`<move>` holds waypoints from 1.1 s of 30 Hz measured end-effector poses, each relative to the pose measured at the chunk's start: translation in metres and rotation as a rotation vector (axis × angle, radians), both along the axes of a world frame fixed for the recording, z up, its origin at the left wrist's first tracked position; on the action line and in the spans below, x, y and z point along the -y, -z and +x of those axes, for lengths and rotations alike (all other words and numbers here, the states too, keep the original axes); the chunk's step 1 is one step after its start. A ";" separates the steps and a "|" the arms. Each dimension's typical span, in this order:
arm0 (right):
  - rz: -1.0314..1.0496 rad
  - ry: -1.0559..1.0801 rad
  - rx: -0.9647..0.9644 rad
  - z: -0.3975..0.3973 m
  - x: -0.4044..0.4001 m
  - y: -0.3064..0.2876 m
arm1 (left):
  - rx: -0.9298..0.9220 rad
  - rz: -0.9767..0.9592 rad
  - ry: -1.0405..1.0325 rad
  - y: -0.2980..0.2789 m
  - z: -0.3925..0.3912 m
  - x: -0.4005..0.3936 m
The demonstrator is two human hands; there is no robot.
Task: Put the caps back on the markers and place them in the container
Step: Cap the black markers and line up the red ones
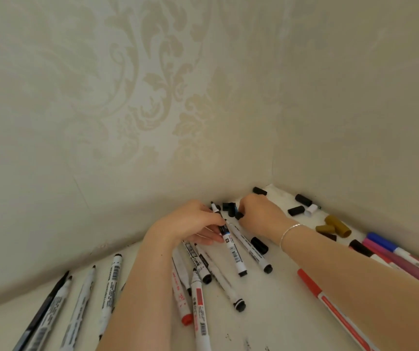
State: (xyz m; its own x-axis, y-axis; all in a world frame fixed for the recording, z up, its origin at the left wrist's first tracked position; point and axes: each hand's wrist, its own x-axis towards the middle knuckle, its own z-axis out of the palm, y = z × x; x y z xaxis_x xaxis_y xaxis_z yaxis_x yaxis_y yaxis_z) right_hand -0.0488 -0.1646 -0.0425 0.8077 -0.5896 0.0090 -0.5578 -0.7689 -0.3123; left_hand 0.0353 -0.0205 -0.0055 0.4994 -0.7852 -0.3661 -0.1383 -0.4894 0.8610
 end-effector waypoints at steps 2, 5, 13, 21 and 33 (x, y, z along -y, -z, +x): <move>0.061 -0.001 0.005 0.003 0.004 -0.005 | -0.012 -0.049 -0.028 -0.001 0.002 -0.002; 0.476 0.051 0.367 0.006 0.010 -0.027 | 0.001 -0.158 -0.068 0.000 0.005 -0.002; 1.111 -0.040 0.897 -0.009 -0.001 -0.076 | -0.081 -0.375 -0.069 -0.006 -0.007 0.007; 0.933 0.039 0.852 -0.012 -0.004 -0.082 | 0.154 -0.472 -0.136 -0.011 -0.004 0.006; 0.797 0.042 0.895 -0.010 0.002 -0.084 | 0.308 -0.486 -0.137 -0.007 0.003 0.009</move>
State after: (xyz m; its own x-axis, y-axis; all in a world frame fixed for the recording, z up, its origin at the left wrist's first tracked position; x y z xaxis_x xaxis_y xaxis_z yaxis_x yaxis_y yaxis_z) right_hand -0.0593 -0.1664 0.0410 0.6811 -0.7102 0.1780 0.0803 -0.1691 -0.9823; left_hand 0.0384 -0.0293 0.0020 0.6344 -0.7475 0.1969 -0.3804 -0.0802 0.9213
